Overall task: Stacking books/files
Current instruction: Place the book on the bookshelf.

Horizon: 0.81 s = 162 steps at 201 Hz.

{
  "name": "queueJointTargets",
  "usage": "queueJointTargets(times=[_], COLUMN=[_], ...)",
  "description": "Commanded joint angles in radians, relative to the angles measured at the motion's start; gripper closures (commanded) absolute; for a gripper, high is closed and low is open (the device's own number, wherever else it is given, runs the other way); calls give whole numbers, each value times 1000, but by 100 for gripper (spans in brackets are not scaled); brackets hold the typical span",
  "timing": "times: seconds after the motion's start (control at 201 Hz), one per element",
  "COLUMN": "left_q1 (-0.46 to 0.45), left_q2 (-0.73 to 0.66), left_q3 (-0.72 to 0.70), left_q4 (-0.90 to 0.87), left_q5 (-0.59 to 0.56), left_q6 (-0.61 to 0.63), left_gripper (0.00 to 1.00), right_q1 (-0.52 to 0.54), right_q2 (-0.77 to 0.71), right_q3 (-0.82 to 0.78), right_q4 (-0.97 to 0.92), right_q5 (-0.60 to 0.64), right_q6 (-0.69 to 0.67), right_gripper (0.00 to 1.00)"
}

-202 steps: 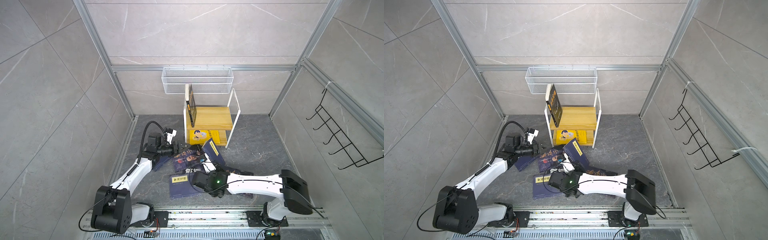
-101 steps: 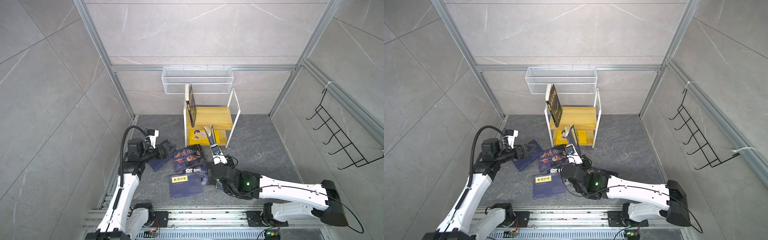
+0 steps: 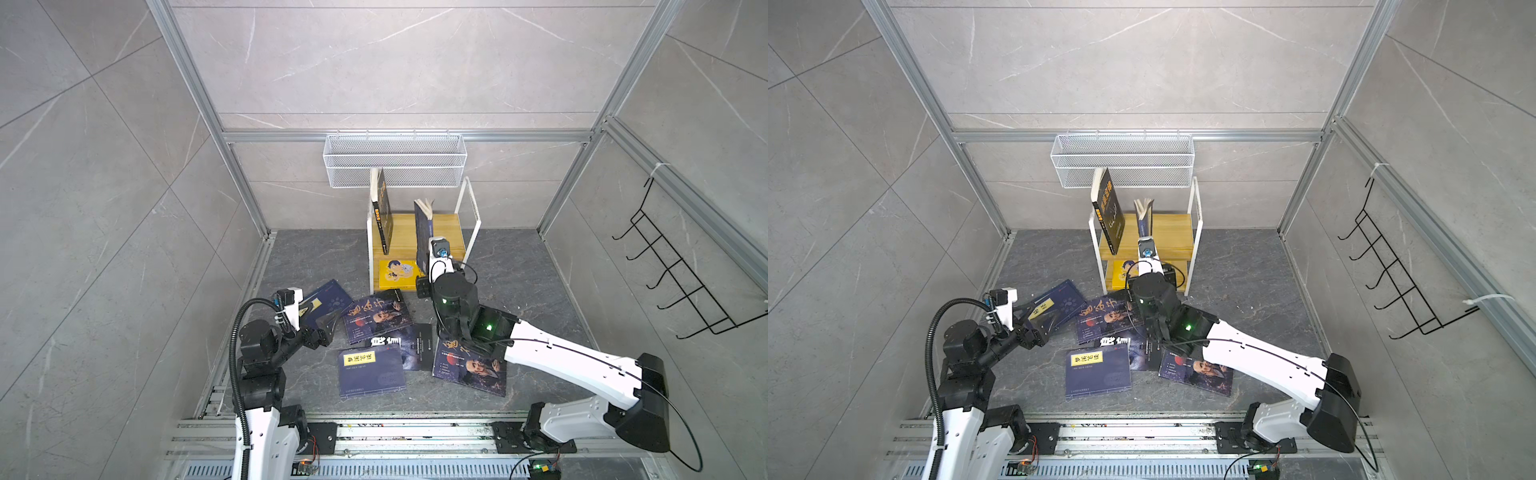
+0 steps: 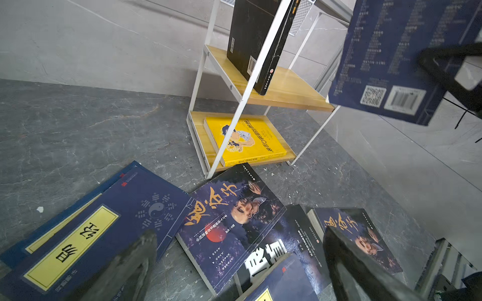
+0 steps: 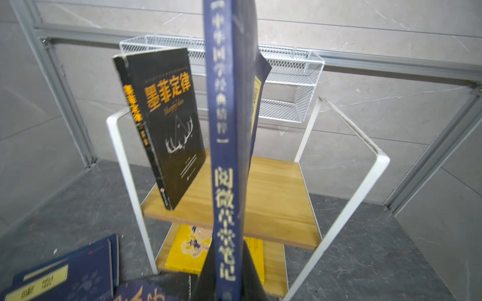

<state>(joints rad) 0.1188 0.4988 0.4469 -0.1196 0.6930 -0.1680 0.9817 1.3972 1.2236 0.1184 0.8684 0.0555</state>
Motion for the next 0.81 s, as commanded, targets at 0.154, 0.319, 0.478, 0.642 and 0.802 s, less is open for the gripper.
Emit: queueJointTargets(times=[0.154,0.319,0.478,0.642,0.802], left_q1=[-7,-4,-3,-2,1], left_q2=[-38,-34,-57,-54,-59], left_q3=[-42,-48,-63,-66,-73], left_q4=[157,168,193,197,222], left_q5=[61,60,61,60,72], left_q6=[-43,-53,-56,-60,-67], left_gripper=[0,0,0,0,0], right_q1=[-117,-168,-179,-190,-193], right_q2=[208,351,444,483,506], right_q3=[148,186,224,219,193], right_q4=[330,538,601,608,632], right_q5=[-116,-191,-204,-220,-230], right_q6=[-58,-117,-135,-101,-76], right_gripper=[100,100,100,100,100])
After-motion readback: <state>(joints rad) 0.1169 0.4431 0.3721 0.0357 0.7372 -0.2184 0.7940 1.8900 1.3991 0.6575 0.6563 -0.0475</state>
